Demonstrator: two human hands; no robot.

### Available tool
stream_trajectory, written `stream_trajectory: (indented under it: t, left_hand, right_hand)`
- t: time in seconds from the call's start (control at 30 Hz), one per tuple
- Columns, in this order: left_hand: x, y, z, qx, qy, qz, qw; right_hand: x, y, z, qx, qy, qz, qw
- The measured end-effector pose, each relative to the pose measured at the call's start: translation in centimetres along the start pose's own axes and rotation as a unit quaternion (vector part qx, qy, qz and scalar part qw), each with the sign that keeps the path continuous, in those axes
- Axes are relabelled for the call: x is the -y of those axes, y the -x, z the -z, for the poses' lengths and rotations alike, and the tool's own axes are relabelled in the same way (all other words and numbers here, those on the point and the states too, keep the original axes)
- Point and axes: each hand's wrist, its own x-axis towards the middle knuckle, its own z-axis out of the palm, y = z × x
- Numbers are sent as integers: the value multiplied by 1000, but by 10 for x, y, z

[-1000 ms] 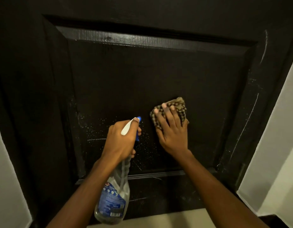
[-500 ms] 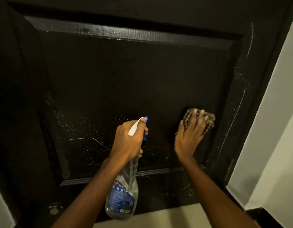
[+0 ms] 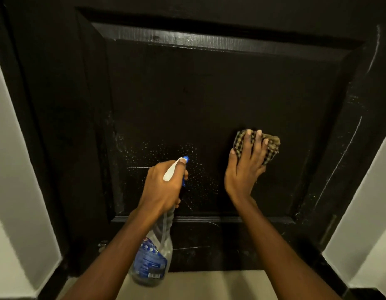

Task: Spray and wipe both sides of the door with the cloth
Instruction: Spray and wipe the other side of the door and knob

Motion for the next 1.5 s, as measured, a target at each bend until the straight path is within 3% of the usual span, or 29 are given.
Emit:
stream_trajectory:
  t: [0.27,0.37,0.47,0.53,0.6,0.67,0.77,0.83,0.93,1.0,1.07,1.23,1.4,1.5]
  left_hand:
    - [12,3,35,-46,-4,32,998]
    - [14,3,51,-79,13,31,996]
    - [14,3,62,-80,7,18,997]
    - [15,4,68,-76,3,19,997]
    - [17,4,74,-67,7,22,998]
    - [19,2,77,-56,8,22,998]
    - [20,-1,80,-50,2,22,999]
    - [21,-3,83,-55,7,25,998]
    - [25,-6,90,-62,11,24,998]
    - [27,-5,93,-65,10,22,998]
    - [30,-4,95,-62,8,22,998]
    - [38,-2,108,-65,-11,34,997]
    - [43,-2,125,-75,-17,50,996]
    - [46,-1,139,-89,-17,46,995]
  right_hand:
    - [70,7,-41,11,60,36,997]
    - [80,39,-65,79,114,183,973]
    - [48,75,-69,132,133,341,921]
    - [16,86,-59,144,152,375,903]
    - [-8,81,-42,131,164,345,915]
    - [-12,60,-29,100,165,262,946]
    - [30,21,-30,29,116,89,989]
    - [69,7,-43,-11,95,38,995]
    - [92,21,-66,17,131,161,978]
    - [76,43,-71,58,156,276,947]
    - [54,58,-66,82,167,325,927]
    - [40,48,-47,62,159,242,955]
    - [108,11,-56,17,80,90,993]
    - [151,11,-80,20,108,131,985]
